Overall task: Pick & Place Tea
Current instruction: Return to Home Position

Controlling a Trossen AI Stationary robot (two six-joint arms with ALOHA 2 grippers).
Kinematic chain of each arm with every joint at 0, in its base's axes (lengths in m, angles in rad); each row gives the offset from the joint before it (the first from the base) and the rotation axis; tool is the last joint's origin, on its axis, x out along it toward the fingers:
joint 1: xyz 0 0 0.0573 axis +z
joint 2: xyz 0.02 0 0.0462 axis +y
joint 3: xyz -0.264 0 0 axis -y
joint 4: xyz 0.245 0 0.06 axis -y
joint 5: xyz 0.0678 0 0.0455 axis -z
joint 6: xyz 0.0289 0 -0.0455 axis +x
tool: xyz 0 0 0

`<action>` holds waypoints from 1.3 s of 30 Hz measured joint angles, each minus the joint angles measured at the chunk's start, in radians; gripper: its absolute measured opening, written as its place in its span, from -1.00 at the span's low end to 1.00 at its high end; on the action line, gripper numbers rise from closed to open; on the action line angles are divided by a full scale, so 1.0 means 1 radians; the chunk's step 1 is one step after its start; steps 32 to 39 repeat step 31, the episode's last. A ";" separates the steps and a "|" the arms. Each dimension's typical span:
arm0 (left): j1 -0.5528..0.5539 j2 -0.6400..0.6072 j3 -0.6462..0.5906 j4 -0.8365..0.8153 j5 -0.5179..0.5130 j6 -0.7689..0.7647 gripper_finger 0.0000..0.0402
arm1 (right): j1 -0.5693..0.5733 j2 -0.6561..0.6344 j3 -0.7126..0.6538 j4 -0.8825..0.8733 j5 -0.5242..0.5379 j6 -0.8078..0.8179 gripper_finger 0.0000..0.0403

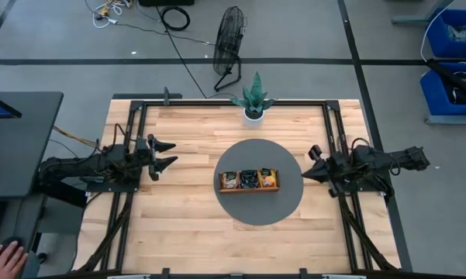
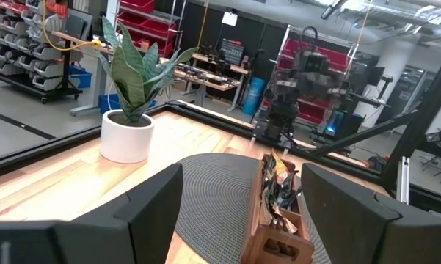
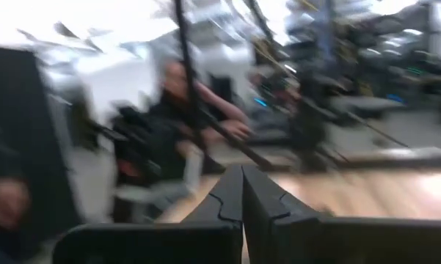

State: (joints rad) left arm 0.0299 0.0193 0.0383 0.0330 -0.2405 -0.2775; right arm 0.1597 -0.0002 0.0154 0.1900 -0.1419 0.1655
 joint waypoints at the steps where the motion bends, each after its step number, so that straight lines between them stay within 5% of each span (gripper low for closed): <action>1: 0.000 0.000 0.000 0.000 0.000 0.000 0.39 | -0.002 0.000 0.000 -0.036 0.038 -0.024 -1.00; 8: 0.000 0.000 0.000 0.000 0.000 0.000 0.39 | -0.027 0.000 0.000 -0.174 0.211 -0.123 -1.00; 39: 0.000 0.000 0.000 0.000 0.000 0.000 0.39 | -0.079 0.005 0.000 -0.170 0.204 -0.122 -0.84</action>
